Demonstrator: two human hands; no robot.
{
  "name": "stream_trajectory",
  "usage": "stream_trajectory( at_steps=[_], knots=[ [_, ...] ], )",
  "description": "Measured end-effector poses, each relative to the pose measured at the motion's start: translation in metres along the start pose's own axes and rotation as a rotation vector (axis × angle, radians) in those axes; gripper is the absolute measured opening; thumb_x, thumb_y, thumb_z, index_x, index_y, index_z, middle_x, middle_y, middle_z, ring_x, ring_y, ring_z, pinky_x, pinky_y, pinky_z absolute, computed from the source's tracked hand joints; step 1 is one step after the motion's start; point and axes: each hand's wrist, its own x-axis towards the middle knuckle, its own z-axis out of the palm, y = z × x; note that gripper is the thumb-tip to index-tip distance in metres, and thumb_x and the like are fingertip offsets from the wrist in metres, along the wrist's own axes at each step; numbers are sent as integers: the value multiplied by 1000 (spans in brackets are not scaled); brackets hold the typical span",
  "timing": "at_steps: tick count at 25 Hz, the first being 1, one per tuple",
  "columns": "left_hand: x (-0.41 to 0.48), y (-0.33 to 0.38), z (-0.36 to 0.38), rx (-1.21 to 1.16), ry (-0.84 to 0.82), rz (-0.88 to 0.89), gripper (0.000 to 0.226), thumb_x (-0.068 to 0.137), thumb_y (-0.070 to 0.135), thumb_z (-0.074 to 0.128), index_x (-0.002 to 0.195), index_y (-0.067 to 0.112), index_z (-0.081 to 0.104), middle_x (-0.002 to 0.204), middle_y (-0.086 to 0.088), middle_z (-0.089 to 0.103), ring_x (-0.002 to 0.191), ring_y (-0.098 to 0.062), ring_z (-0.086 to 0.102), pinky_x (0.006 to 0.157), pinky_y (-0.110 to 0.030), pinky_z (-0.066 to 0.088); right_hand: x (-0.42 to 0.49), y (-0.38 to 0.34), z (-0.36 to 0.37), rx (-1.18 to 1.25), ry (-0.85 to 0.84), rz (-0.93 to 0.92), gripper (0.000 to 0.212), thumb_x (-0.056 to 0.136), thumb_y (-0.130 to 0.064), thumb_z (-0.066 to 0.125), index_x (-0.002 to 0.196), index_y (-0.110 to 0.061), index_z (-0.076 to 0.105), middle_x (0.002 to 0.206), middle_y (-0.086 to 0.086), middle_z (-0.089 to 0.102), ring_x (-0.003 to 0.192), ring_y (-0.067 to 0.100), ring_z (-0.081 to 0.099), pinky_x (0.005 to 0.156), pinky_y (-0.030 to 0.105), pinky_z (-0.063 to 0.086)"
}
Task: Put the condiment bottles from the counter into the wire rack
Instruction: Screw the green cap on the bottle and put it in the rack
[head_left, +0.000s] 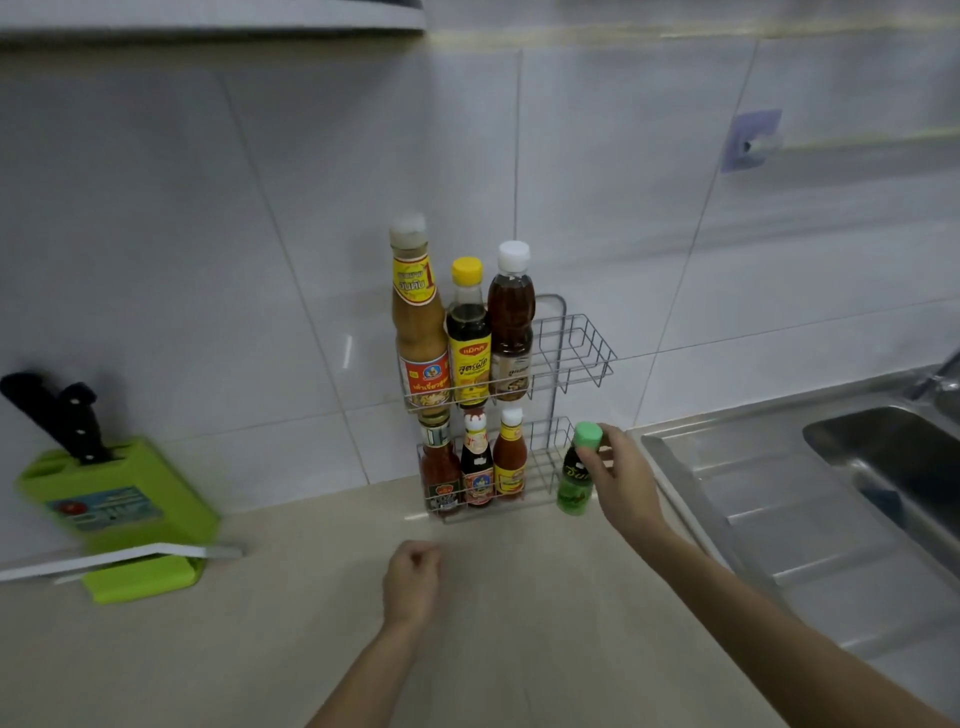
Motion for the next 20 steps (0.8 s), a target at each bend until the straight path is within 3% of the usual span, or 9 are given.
stream_trajectory(
  at_steps=[2, 5, 7, 10, 13, 17, 20],
  knots=[
    [21, 6, -3, 2, 35, -24, 9, 91, 12, 54, 94, 17, 61, 98, -17, 66, 88, -29, 60, 88, -50, 53, 11, 2, 9, -66, 11, -84, 28, 94, -19, 55, 120, -13, 55, 103, 2, 56, 95, 21, 57, 81, 38, 51],
    [35, 19, -4, 28, -44, -86, 40, 94, 14, 52, 133, 11, 44, 113, -9, 55, 106, -27, 52, 102, -44, 45, 22, 7, 25, -71, 27, -93, 29, 94, -20, 54, 122, -11, 54, 101, -1, 52, 95, 22, 55, 81, 36, 48],
    [42, 27, -3, 27, -85, -90, 50, 97, 14, 48, 144, 11, 33, 135, -12, 47, 124, -28, 46, 107, -41, 39, 24, 9, 31, -58, 49, -104, 28, 95, -21, 54, 122, -12, 54, 99, 0, 52, 93, 22, 54, 79, 35, 47],
    [45, 39, 3, -21, -137, -45, 52, 99, 13, 44, 149, 12, 30, 145, -10, 44, 133, -26, 44, 110, -39, 37, 31, 8, 29, -22, 47, -127, 28, 95, -19, 53, 123, -12, 53, 101, 1, 51, 92, 18, 54, 77, 29, 44],
    [45, 44, 10, -61, -210, 31, 49, 95, 1, 39, 140, 19, 46, 137, 1, 55, 122, -15, 51, 101, -29, 38, 45, 10, 34, 1, -31, -159, 32, 95, -12, 53, 126, -8, 51, 109, 4, 52, 96, 16, 54, 81, 26, 44],
    [41, 41, 8, -73, -256, 71, 56, 94, -3, 37, 140, 27, 44, 132, 9, 54, 120, -7, 47, 98, -25, 34, 57, 25, 43, -45, -146, -130, 33, 94, -9, 54, 126, -2, 50, 115, 16, 57, 98, 20, 54, 86, 36, 48],
    [46, 40, 5, -35, -265, 82, 62, 91, -6, 35, 144, 24, 43, 137, 6, 54, 117, -5, 49, 89, -20, 41, 61, 29, 52, -85, -221, -128, 28, 94, -10, 54, 121, -3, 53, 112, 16, 58, 98, 27, 58, 85, 42, 51]
  ],
)
